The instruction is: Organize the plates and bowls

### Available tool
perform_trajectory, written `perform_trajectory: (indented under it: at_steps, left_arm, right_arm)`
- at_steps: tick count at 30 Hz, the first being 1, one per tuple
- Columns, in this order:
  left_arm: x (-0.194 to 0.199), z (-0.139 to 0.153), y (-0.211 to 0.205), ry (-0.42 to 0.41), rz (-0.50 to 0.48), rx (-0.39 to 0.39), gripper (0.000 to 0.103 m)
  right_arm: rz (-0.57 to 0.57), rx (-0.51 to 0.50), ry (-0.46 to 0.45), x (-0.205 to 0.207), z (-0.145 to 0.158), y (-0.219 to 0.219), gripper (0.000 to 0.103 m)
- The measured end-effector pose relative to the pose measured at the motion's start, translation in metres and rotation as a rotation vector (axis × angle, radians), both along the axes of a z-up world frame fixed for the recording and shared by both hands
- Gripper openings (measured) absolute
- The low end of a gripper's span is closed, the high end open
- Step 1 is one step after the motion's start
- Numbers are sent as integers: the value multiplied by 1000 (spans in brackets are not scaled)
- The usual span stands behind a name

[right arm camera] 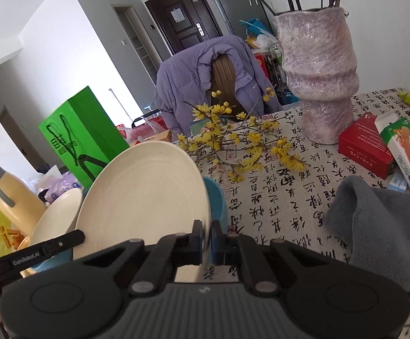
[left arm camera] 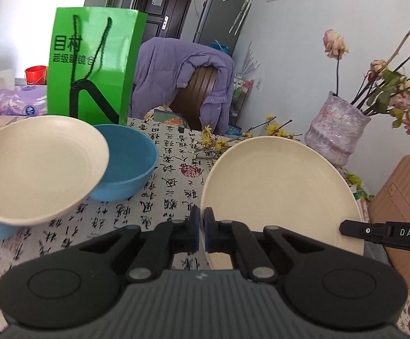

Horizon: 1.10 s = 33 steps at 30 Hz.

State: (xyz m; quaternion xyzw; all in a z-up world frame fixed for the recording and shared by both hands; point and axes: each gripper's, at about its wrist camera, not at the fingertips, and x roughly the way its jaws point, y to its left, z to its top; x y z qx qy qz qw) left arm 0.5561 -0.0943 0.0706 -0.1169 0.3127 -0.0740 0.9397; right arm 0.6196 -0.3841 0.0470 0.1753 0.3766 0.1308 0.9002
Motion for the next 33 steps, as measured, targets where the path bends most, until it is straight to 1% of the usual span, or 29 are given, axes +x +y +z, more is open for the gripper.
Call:
perform_trajectory:
  at_steps: [3, 5, 10, 13, 16, 18, 23, 25, 28, 33]
  left_arm:
    - [-35, 6, 3, -31, 16, -5, 3]
    - [-59, 5, 6, -35, 29, -15, 3]
    - [-127, 2, 20, -62, 67, -45, 3]
    - [-170, -3, 27, -91, 89, -42, 3]
    - [-208, -14, 37, -77, 99, -57, 3]
    - [-236, -23, 39, -76, 111, -32, 3]
    - [-302, -45, 58, -49, 128, -27, 3]
    - [-321, -54, 65, -28, 117, -14, 3]
    - [-343, -63, 75, 4, 128, -29, 3]
    - [-361, -65, 79, -18, 128, -29, 3]
  right_arm:
    - [8, 4, -16, -28, 9, 2, 6]
    - [18, -2, -28, -49, 13, 5, 6]
    - [48, -14, -48, -102, 15, 17, 6]
    - [73, -31, -74, -141, 14, 27, 6]
    - [81, -49, -111, -181, 8, 38, 6]
    - [87, -93, -132, -209, 0, 50, 7]
    - [93, -75, -102, -274, -24, 69, 7]
    - [95, -83, -95, -299, -32, 78, 7]
    - [94, -107, -89, -335, -43, 91, 8]
    - [85, -87, -55, -361, -53, 97, 8]
